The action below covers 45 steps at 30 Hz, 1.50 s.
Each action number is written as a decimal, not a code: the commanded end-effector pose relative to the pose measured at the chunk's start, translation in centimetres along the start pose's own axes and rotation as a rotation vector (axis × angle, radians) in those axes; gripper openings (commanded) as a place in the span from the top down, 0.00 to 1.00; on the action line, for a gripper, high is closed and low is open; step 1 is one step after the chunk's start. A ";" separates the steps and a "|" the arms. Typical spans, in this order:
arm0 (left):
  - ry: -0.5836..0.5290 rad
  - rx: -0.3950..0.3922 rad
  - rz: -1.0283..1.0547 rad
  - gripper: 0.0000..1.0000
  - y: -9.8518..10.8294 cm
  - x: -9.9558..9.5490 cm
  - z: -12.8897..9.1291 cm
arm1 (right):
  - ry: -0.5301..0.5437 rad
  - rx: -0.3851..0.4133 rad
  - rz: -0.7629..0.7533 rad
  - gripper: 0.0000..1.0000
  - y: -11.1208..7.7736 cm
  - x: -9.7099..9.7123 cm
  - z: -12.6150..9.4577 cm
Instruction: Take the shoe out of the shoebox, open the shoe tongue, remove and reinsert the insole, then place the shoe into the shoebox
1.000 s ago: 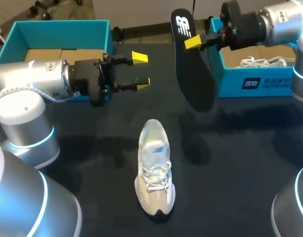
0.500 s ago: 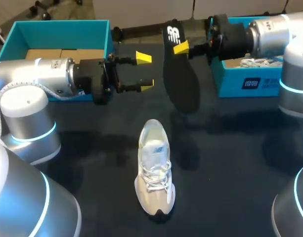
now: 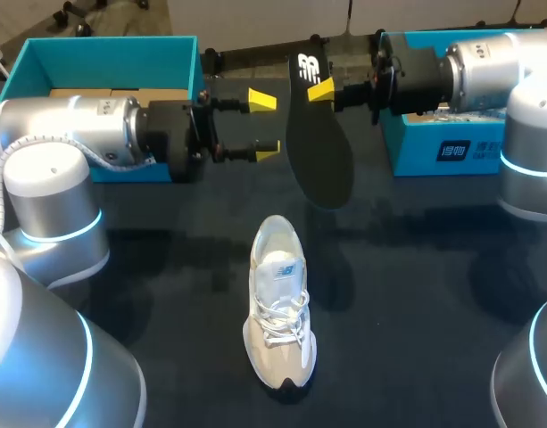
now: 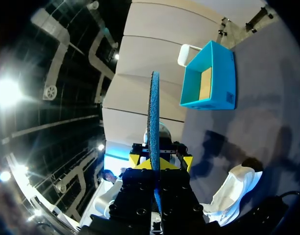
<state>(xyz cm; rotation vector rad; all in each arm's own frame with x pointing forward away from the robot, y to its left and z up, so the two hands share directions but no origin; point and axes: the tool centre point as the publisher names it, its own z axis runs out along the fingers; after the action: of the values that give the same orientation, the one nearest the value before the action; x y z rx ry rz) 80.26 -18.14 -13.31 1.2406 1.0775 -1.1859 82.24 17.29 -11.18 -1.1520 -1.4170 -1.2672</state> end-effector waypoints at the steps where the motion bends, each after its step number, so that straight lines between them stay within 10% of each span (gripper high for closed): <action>1: -0.013 -0.011 0.005 0.00 -0.2 -0.1 0.4 | 0.012 -0.019 0.028 1.00 0.1 -0.8 0.5; 11: -0.007 -0.017 0.017 0.00 0.0 -0.1 1.8 | -0.003 -0.030 0.057 1.00 0.3 -1.0 0.6; 17: -0.004 -0.011 0.002 0.28 0.2 0.5 2.9 | -0.003 -0.030 0.057 1.00 0.3 -1.0 0.6; 23: -0.010 -0.002 0.005 0.25 -0.1 0.4 3.1 | -0.003 -0.030 0.057 1.00 0.3 -1.0 0.6; 31: -0.015 -0.007 0.010 0.51 -0.1 0.2 4.1 | -0.003 -0.030 0.057 1.00 0.3 -1.0 0.6; 45: -0.020 -0.003 0.020 0.65 -0.4 -0.3 5.0 | -0.003 -0.030 0.057 1.00 0.3 -1.0 0.6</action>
<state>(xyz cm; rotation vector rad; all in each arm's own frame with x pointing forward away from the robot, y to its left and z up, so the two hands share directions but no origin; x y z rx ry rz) 79.73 -22.69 -12.70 1.2360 1.0493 -1.1835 82.67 17.69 -12.13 -1.2037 -1.3619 -1.2515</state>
